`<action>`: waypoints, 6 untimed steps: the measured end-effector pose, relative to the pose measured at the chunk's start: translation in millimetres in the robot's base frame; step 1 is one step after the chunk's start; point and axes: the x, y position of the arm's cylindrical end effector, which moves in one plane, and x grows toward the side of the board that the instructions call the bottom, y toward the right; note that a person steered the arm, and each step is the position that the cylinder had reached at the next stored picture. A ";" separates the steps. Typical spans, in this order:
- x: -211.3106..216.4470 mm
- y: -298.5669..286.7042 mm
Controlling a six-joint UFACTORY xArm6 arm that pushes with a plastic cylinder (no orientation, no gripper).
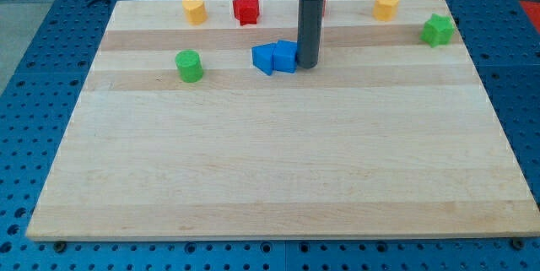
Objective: Push the blue cube down a bit
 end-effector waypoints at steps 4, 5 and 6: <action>-43.7 27.4; -37.9 4.1; -37.5 -25.2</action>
